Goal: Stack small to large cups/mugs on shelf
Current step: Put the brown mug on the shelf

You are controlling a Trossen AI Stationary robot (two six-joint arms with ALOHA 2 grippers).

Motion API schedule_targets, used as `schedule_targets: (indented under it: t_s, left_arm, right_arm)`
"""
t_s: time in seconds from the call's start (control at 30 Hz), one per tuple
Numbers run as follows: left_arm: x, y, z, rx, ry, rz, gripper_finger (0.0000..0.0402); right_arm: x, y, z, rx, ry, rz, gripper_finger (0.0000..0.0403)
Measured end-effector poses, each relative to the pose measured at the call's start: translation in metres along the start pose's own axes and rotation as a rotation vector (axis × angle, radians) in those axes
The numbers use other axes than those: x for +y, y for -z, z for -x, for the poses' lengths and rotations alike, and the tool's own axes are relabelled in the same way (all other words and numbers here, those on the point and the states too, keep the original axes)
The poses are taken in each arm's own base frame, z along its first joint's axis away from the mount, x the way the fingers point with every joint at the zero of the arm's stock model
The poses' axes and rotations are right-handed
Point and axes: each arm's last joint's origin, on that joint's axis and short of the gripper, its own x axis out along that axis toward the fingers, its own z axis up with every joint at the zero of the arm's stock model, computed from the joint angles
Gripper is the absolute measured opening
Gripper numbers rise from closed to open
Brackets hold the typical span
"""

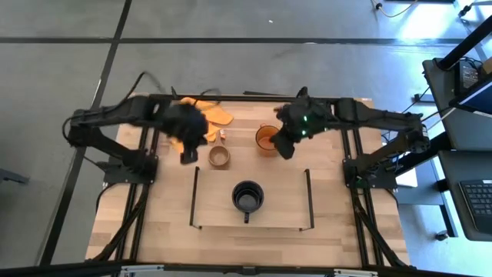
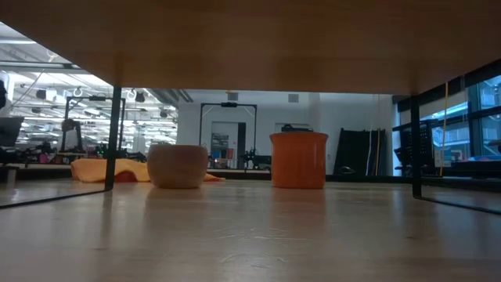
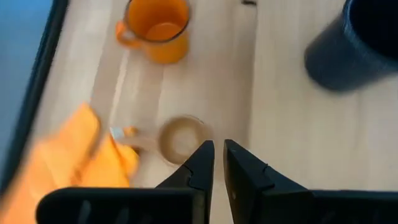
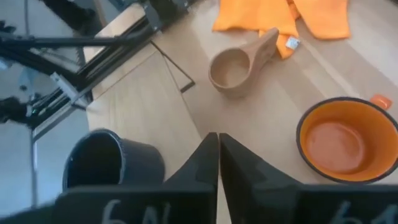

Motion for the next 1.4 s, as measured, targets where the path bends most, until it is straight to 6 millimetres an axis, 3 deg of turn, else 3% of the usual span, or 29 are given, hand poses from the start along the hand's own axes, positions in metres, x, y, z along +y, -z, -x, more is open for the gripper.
schedule_targets:
  t_s: [0.17, 0.33, 0.43, 0.57, 0.67, 0.87, 1.4]
  left_arm:
    - [0.043, -0.010, -0.028, 0.077, 0.003, -0.350, 0.0030]
    - [0.086, -0.006, -0.068, 0.299, 0.021, -0.485, 0.0030]
    - [0.102, -0.011, -0.094, 0.284, 0.014, -0.555, 0.0031]
    - [0.117, -0.010, -0.098, 0.265, -0.023, -0.549, 0.0052]
    - [0.118, -0.003, -0.121, 0.341, 0.031, -0.564, 0.0076]
    - [0.119, 0.007, -0.137, 0.411, 0.040, -0.558, 0.0117]
    - [0.096, 0.033, -0.180, 0.456, 0.046, -0.781, 0.0141]
  right_arm:
    - [-0.022, -0.010, 0.003, 0.037, -0.027, 0.025, 0.0049]
    - [-0.039, -0.019, 0.006, 0.016, -0.006, 0.011, 0.0101]
    - [-0.046, -0.022, 0.007, 0.001, 0.013, -0.028, 0.0138]
    - [-0.049, -0.024, 0.008, -0.014, 0.032, -0.040, 0.0187]
    - [-0.049, -0.025, 0.008, -0.024, 0.040, -0.021, 0.0217]
    - [-0.050, -0.025, 0.008, -0.031, 0.059, -0.006, 0.0251]
    - [-0.050, -0.025, 0.008, -0.028, 0.061, 0.058, 0.0255]
